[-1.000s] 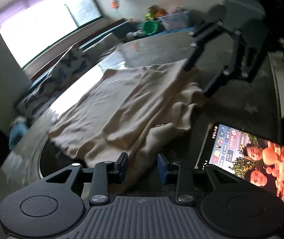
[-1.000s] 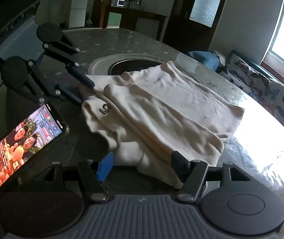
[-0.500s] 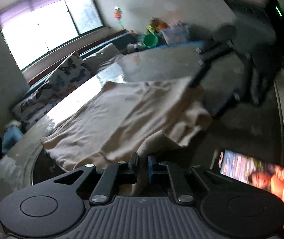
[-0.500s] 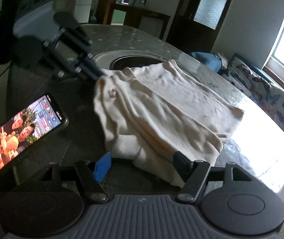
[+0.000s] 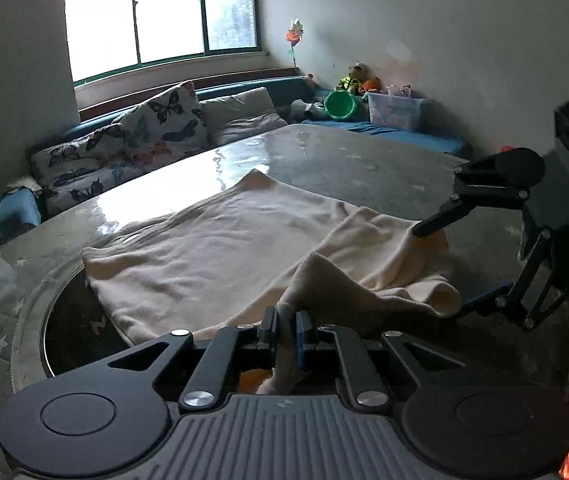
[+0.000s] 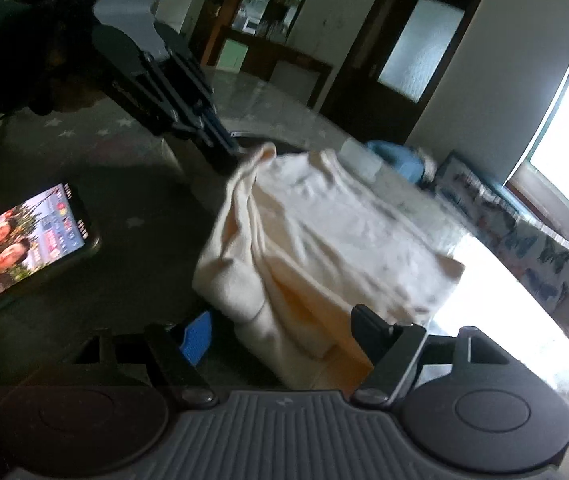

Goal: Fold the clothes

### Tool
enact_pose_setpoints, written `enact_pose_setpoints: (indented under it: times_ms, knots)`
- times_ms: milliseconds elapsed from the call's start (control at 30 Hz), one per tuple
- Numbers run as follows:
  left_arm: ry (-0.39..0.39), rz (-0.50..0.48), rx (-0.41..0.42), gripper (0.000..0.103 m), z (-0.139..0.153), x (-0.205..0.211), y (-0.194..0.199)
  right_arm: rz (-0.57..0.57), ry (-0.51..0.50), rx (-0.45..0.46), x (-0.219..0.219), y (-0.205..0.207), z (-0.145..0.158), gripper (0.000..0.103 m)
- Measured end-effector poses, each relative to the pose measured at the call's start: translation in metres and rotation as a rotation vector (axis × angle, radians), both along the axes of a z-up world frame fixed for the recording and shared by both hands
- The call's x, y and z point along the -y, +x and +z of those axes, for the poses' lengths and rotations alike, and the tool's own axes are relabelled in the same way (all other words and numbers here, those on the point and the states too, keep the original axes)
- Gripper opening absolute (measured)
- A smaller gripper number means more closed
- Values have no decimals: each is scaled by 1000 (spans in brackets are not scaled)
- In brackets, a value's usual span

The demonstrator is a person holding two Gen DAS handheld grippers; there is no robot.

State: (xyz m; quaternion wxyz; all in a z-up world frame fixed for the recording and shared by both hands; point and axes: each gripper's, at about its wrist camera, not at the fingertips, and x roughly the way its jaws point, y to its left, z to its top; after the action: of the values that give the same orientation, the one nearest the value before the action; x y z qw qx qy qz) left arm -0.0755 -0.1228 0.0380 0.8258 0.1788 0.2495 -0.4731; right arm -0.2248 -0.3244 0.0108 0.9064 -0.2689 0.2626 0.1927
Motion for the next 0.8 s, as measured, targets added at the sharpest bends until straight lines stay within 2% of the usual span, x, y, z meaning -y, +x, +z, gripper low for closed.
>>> enact_pose_setpoints:
  times_ms: [100,200,267,333,433,533,600,667,733,800]
  knots:
    - [5,0,-3,10,0,1,2,25,-37,63,-6,-2,1,75]
    - [9,-7,0,10,0,1,1,56,-60,54,-9,2,-3,74]
    - [12,-13,6,10,0,1,-1,80,-77,47,-13,4,-7,68]
    - [22,-22,25,10,-1,0,-5,96,-85,43,-16,6,-9,51]
    - [43,-40,65,14,-3,-1,-14,98,-49,6,-19,13,-7,26]
    - [64,-59,98,17,-7,-4,-23,67,26,-42,-13,21,-1,17]
    - [80,-67,120,22,-10,-7,-29,39,92,-74,-7,27,4,15]
    - [100,-73,144,32,-14,-9,-35,15,153,-98,0,32,10,14]
    - [120,-76,165,37,-18,-12,-40,-9,204,-116,6,38,15,14]
    - [143,-77,184,39,-22,-14,-44,-23,223,-122,9,41,17,14]
